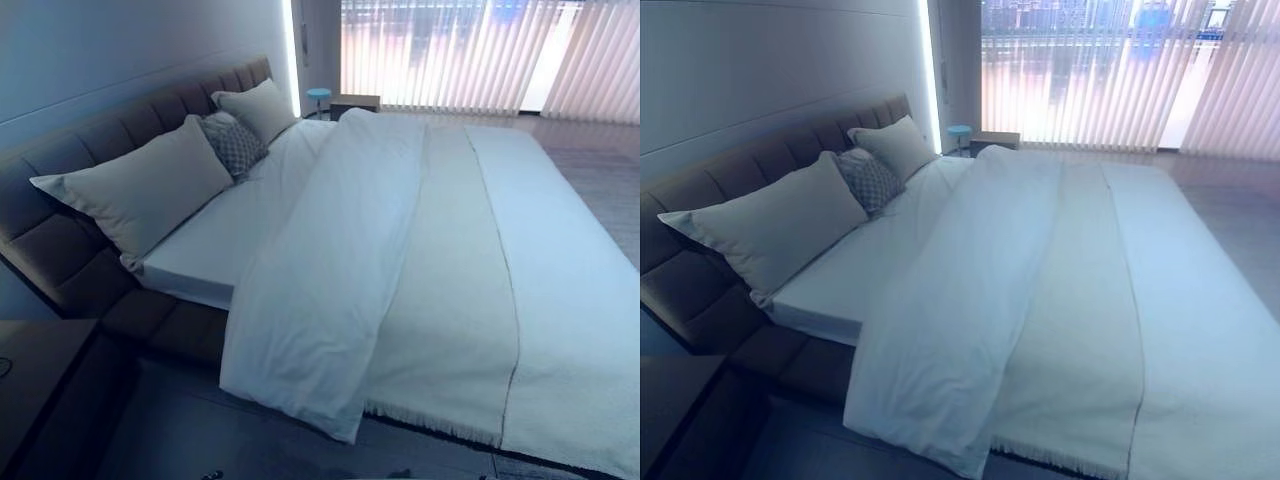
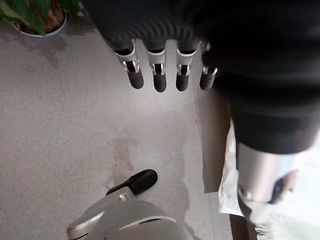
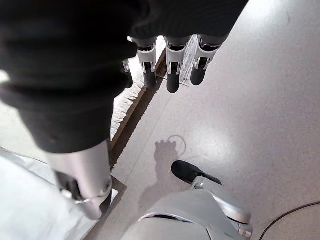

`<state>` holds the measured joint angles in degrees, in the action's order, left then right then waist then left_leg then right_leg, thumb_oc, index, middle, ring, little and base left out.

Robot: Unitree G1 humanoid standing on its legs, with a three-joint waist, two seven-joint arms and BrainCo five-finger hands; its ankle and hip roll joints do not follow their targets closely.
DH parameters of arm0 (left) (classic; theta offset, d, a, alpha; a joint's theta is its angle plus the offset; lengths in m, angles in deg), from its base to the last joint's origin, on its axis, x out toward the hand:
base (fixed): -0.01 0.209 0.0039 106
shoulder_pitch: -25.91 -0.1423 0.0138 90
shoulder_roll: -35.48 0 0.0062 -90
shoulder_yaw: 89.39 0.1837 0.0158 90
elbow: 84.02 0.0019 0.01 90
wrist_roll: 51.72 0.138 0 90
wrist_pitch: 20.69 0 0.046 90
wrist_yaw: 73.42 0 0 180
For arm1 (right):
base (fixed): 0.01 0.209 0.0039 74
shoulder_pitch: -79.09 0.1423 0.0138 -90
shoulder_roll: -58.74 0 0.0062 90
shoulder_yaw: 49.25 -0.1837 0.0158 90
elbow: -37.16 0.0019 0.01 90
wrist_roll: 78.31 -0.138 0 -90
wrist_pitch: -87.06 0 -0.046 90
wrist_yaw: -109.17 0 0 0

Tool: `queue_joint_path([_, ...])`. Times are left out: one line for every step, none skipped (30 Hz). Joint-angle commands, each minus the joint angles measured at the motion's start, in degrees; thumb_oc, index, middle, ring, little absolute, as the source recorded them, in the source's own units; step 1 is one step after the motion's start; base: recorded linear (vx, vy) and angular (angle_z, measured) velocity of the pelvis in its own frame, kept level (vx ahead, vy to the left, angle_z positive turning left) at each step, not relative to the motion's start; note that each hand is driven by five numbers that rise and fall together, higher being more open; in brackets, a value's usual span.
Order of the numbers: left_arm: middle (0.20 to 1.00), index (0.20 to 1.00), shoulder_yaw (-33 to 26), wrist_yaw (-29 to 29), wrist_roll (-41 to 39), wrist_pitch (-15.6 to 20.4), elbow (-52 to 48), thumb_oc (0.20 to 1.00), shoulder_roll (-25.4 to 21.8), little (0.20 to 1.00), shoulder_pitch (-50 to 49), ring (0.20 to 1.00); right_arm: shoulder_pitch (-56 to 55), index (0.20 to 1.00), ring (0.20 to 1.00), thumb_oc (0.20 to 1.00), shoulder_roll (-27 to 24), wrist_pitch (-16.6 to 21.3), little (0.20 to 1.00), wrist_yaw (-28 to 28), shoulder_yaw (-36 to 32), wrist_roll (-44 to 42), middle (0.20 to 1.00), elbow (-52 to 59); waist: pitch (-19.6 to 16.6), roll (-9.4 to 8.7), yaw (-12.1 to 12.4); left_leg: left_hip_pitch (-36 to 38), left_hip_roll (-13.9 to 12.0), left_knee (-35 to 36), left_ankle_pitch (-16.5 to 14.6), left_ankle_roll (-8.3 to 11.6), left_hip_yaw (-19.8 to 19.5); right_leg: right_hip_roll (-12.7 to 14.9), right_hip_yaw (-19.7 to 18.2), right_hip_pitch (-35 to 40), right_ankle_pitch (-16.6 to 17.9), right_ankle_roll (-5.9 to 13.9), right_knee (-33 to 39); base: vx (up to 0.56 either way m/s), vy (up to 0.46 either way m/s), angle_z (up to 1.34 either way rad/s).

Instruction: Make the bed

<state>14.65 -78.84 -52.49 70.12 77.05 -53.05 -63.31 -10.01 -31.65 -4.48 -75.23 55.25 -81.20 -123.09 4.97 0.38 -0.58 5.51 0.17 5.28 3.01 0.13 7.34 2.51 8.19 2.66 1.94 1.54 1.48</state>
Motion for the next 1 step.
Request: queue_joint_path([1.000,1.000,-3.2,-0.5,0.1,0.2,1.7,1.000,-0.1,1.000,3.1,1.000,4.2,1.000,1.000,1.000,-0.2,-0.2,1.000,0.0,2.9,2.3,1.000,-0.8,1.9,0.03,0.5,-0.7,1.9,-0.3,-1.6,1.12,-0.1,-0.6,0.5,-0.3,-0.9,5.29,-2.6,0.00,-0.014,-0.15])
